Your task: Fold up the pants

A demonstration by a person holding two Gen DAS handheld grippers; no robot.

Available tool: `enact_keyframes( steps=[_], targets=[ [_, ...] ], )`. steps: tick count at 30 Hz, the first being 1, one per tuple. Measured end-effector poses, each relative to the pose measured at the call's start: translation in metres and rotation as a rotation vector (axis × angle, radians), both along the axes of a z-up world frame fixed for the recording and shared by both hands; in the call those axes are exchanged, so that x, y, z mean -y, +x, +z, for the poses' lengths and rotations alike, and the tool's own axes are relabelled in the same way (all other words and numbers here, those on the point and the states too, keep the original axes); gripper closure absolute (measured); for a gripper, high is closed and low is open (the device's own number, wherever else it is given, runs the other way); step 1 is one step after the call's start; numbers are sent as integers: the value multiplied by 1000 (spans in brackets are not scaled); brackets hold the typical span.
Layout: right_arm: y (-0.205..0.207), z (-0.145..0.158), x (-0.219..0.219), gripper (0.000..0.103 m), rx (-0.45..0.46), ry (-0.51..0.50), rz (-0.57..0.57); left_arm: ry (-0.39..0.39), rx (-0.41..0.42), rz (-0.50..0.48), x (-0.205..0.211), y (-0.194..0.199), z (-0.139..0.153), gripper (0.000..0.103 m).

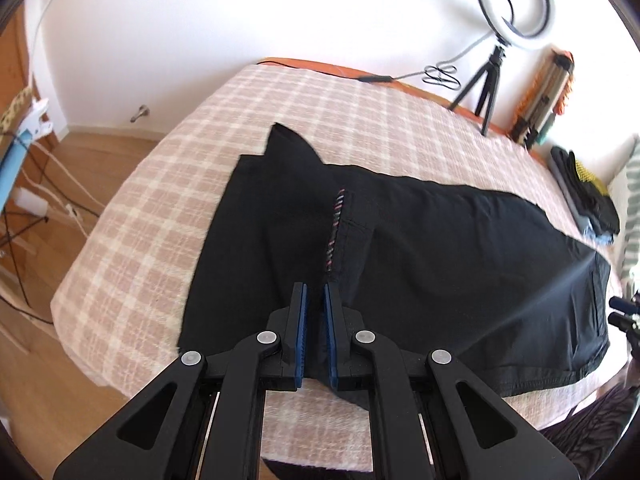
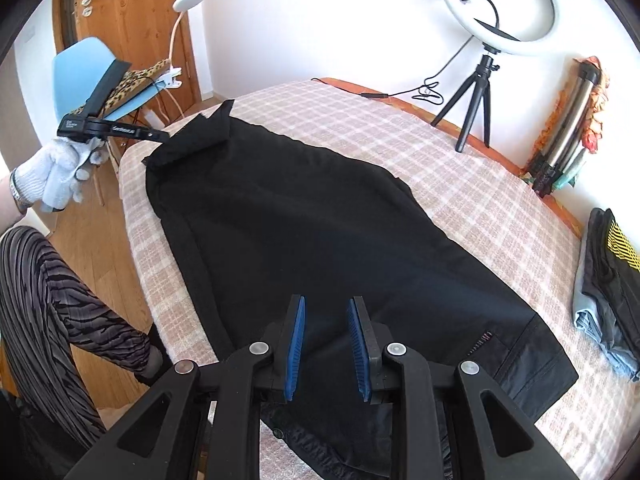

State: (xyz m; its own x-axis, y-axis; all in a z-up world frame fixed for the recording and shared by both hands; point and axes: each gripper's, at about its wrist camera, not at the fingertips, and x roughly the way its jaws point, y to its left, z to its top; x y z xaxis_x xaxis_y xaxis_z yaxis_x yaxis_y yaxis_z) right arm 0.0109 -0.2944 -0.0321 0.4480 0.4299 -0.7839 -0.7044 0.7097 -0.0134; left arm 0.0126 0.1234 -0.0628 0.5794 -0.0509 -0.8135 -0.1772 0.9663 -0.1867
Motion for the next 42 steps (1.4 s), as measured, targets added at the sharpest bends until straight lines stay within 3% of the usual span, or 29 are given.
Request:
enact_keyframes(
  steps=[5, 8, 11, 13, 17, 19, 22, 25, 27, 28, 31, 38, 42],
  targets=[
    [13, -1, 26, 78, -11, 24, -115, -115, 35, 114, -42, -16, -9, 96],
    [19, -1, 43, 76, -24, 39, -173, -186, 65, 123, -47, -22, -7, 96],
    [21, -1, 52, 76, -25, 31, -205, -74, 69, 29, -19, -16, 2, 86],
    [21, -2, 55, 76, -29, 30, -212, -45, 49, -45, 0, -10, 3, 80],
    [22, -5, 56, 74, -46, 41, -216, 31, 15, -155, 43, 6, 0, 52],
    [23, -7, 60, 71, -55, 50, -234, 103, -21, -217, 67, 16, -6, 51],
    [26, -8, 68, 67, -66, 60, -267, 293, -69, -296, 103, 27, -21, 46],
    [31, -8, 82, 62, -73, 69, -324, 447, -103, -306, 118, 38, -38, 46],
    [36, -7, 93, 58, -83, 87, -361, 412, -93, -284, 110, 43, -39, 59],
    [38, -8, 99, 56, -86, 91, -382, 392, -97, -259, 103, 46, -39, 82],
    [48, -9, 114, 53, -91, 96, -434, 297, -79, -201, 77, 47, -35, 98],
    [72, -12, 132, 52, -92, 85, -486, 103, 65, 94, -13, 5, -1, 99],
    [83, -18, 133, 52, -93, 74, -505, 70, 23, 164, -47, -8, -12, 93]
  ],
)
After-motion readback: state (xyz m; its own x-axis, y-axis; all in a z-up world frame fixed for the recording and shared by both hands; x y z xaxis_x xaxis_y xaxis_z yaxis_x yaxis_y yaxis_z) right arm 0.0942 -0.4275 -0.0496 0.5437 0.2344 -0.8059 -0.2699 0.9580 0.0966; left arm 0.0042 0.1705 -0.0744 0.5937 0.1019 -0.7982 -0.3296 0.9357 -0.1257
